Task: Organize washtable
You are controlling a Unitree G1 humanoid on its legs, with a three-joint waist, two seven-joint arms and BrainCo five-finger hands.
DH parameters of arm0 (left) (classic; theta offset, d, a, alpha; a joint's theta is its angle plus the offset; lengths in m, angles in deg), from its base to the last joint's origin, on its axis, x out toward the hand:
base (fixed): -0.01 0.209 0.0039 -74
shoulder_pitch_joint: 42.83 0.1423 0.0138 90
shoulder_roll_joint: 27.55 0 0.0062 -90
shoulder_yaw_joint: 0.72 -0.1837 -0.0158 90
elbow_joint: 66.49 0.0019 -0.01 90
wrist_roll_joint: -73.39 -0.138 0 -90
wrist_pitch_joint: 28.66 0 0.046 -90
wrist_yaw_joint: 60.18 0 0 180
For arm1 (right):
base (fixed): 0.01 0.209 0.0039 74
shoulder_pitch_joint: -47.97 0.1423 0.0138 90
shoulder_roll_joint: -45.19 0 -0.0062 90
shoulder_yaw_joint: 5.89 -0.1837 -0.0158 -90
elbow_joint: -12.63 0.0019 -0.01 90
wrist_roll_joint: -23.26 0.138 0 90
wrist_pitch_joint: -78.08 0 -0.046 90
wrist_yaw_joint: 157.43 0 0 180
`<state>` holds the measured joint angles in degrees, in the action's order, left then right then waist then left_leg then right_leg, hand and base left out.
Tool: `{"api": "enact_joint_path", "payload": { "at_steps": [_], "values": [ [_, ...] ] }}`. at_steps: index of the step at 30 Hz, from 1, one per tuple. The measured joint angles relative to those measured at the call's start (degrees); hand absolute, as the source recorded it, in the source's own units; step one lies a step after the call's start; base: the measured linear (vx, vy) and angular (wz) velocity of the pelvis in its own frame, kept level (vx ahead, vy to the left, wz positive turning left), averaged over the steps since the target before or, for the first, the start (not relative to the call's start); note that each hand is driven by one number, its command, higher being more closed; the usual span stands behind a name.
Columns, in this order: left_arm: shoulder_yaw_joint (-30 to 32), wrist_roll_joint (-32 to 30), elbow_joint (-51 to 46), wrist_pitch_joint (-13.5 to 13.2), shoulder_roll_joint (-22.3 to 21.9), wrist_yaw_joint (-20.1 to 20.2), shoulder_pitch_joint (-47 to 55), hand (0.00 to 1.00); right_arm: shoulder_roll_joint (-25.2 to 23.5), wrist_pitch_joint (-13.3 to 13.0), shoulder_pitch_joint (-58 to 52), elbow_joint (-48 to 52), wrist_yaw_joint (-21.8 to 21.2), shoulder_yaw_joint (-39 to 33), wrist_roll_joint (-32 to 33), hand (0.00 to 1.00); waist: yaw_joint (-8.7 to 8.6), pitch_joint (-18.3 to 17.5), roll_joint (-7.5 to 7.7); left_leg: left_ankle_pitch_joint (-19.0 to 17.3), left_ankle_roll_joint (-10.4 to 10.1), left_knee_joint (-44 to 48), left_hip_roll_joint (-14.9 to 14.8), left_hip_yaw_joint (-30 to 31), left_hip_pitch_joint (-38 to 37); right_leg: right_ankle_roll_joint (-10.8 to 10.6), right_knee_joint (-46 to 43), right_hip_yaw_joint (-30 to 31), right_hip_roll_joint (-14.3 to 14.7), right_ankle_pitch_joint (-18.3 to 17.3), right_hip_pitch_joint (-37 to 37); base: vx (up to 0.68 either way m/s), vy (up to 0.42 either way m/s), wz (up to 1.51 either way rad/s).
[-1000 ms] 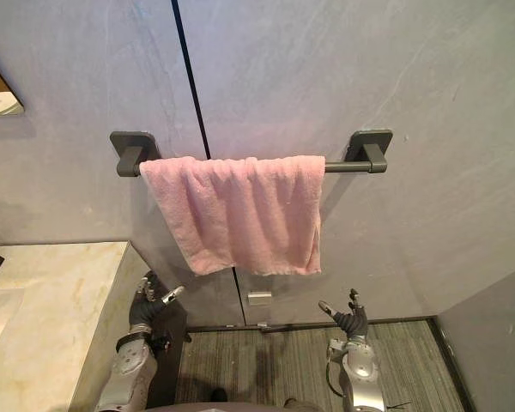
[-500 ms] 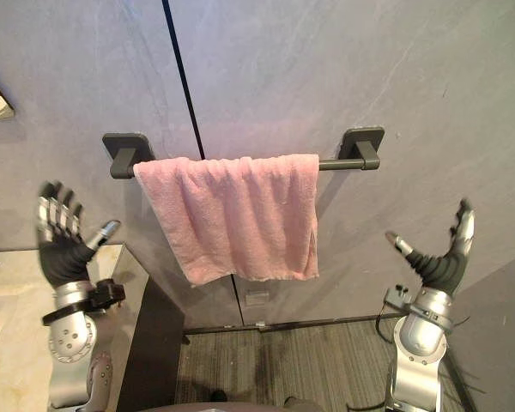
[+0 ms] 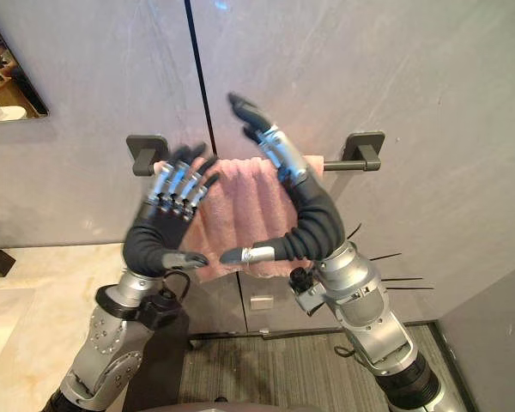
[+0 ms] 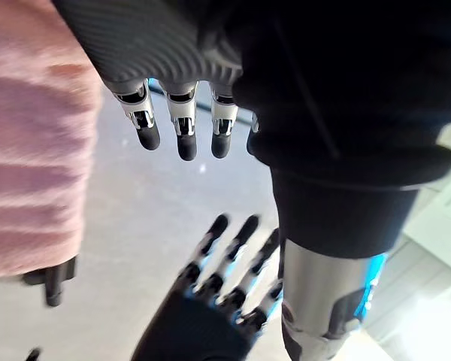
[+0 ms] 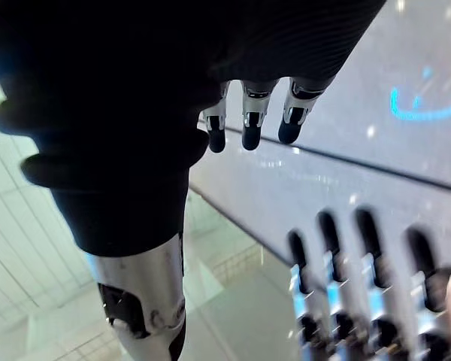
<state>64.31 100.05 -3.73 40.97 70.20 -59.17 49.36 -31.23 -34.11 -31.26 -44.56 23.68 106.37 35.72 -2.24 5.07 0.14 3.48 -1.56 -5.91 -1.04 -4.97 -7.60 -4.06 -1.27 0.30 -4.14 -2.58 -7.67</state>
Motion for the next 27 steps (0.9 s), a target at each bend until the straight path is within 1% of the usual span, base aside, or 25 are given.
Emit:
{"api": "enact_joint_path", "payload": {
  "at_steps": [2, 5, 9, 11, 12, 13, 14, 15, 18, 19, 21, 22, 24, 25, 27],
  "values": [
    [-2.12, 0.49, 3.47, 1.3, 1.76, 1.56, 0.05, 0.0, 3.73, 0.4, -0.13, -2.86, -2.81, 3.04, 4.11, 0.0, 0.01, -0.04, 0.06, 0.06, 0.07, -0.01, 0.04, 0.0, -0.01, -0.01, -0.1, 0.04, -0.06, 0.0, 0.04, 0.0, 0.0, 0.0],
    [-4.19, 0.25, 7.56, 2.57, 2.38, 3.32, 0.18, 0.0, 5.67, 1.61, -1.84, -6.8, -5.28, 4.84, 7.72, 0.0, 0.05, -0.05, 0.05, 0.11, 0.1, -0.02, 0.04, 0.03, 0.0, 0.01, -0.21, 0.02, -0.01, -0.01, 0.09, 0.0, 0.0, 0.0],
    [-4.21, -1.88, 14.35, 4.62, 2.09, 3.93, 0.88, 0.0, 5.69, 3.77, -5.62, -12.45, -6.92, 5.57, 7.69, 0.0, 0.06, -0.14, -0.14, 0.17, 0.08, -0.02, 0.06, 0.18, 0.17, 0.04, -0.24, -0.07, 0.07, -0.03, 0.22, 0.0, 0.0, 0.0],
    [-4.02, -4.28, 16.97, 5.38, 0.86, 3.86, 1.43, 0.0, 5.11, 4.62, -7.35, -14.85, -7.57, 5.58, 7.28, 0.0, 0.06, -0.59, -0.5, 0.46, 0.4, -0.02, 0.08, 0.19, 0.79, 0.04, -0.47, -0.03, 0.05, -0.03, 0.99, 0.0, 0.0, 0.0],
    [-3.1, -7.54, 19.71, 5.69, -1.85, 3.64, 1.53, 0.0, 2.77, 5.61, -8.87, -19.64, -7.56, 5.42, 5.24, 0.0, 0.0, -0.78, -0.75, 0.9, 0.56, -0.02, 0.11, 0.26, 1.31, 0.04, -0.65, -0.05, 0.0, -0.01, 1.54, 0.0, 0.0, 0.0],
    [-2.65, -8.06, 20.39, 5.77, -2.86, 3.56, 1.53, 0.0, 1.79, 6.08, -9.16, -21.42, -7.57, 5.35, 4.72, 0.0, 0.0, -0.78, -0.76, 0.94, 0.56, -0.02, 0.12, 0.28, 1.33, 0.04, -0.66, -0.07, 0.0, -0.01, 1.55, 0.0, -0.015, 0.03],
    [-1.65, -9.61, 21.94, 6.44, -4.61, 3.43, 1.53, 0.0, -0.17, 6.63, -9.59, -24.32, -7.51, 5.06, 3.81, 0.0, -0.01, -0.8, -0.8, 0.98, 0.55, -0.02, 0.13, 0.34, 1.33, 0.05, -0.71, -0.11, 0.03, -0.01, 1.55, 0.0, 0.0, 0.0],
    [-1.1, -11.89, 24.27, 6.72, -6.19, 2.31, 1.54, 0.0, -2.86, 7.42, -10.15, -26.22, -7.18, 4.05, 1.57, 0.0, -0.05, -0.81, -0.93, 1.01, 0.52, -0.02, 0.11, 0.37, 1.34, 0.06, -0.74, -0.13, 0.07, -0.02, 1.57, 0.0, 0.0, 0.0],
    [0.22, -15.6, 27.42, 6.78, -9.02, 0.26, 1.42, 0.0, -7.34, 8.1, -10.61, -31.63, -6.11, 2.71, -2.45, 0.0, -0.13, -0.85, -1.06, 1.01, 0.51, -0.02, -0.16, 0.78, 1.68, 0.1, -0.6, -0.09, 0.03, -0.04, 1.6, -0.02, -0.012, 0.06],
    [0.76, -17.58, 28.8, 6.8, -10.23, -0.87, 1.31, 0.0, -9.47, 8.79, -10.7, -34.4, -5.61, 1.88, -3.89, 0.0, -0.08, -0.85, -1.06, 1.01, 0.51, -0.02, -0.17, 0.99, 1.89, 0.12, -0.58, -0.18, 0.0, -0.03, 1.69, -0.02, -0.004, 0.08],
    [1.07, -19.05, 30.92, 6.89, -10.97, -2.11, 1.27, 0.0, -11.79, 9.21, -10.74, -36.63, -4.75, 0.78, -5.56, 0.0, -0.04, -0.85, -1.06, 1.02, 0.5, -0.02, -0.18, 1.01, 1.99, 0.13, -0.52, -0.18, -0.04, -0.02, 1.8, -0.01, -0.002, 0.03],
    [1.63, -20.74, 32.31, 7.01, -11.61, -3.17, 1.27, 0.0, -13.04, 9.51, -10.87, -37.25, -3.83, 0.26, -7.46, 0.0, -0.06, -0.85, -1.05, 1.02, 0.5, -0.02, -0.18, 1.02, 2.03, 0.11, -0.48, -0.18, -0.09, 0.0, 1.83, 0.0, 0.0, 0.0],
    [2.82, -21.8, 32.56, 7.34, -12.16, -3.9, 1.27, 0.0, -14.52, 9.56, -11.32, -37.84, -2.65, -1.17, -9.07, 0.0, -0.05, -0.82, -0.95, 1.02, 0.5, -0.02, -0.19, 1.03, 2.08, 0.1, -0.47, -0.19, -0.12, 0.01, 1.84, 0.0, 0.0, 0.0],
    [3.66, -22.97, 32.56, 7.34, -12.33, -4.99, 1.23, 0.0, -15.56, 9.9, -11.35, -38.64, -1.59, -2.99, -10.65, 0.0, -0.05, -0.79, -0.9, 1.02, 0.5, -0.02, -0.18, 1.06, 2.14, 0.09, -0.42, -0.22, -0.14, 0.03, 1.85, 0.0, 0.0, 0.0],
    [5.19, -24.15, 32.56, 7.34, -12.42, -5.81, 1.24, 0.0, -16.34, 10.18, -11.59, -38.94, 0.06, -6.2, -11.75, 0.0, -0.01, -0.76, -0.85, 1.02, 0.49, -0.01, -0.18, 1.09, 2.25, 0.09, -0.2, -0.27, -0.13, 0.11, 1.84, 0.0, 0.0, 0.0]
  ]
}}
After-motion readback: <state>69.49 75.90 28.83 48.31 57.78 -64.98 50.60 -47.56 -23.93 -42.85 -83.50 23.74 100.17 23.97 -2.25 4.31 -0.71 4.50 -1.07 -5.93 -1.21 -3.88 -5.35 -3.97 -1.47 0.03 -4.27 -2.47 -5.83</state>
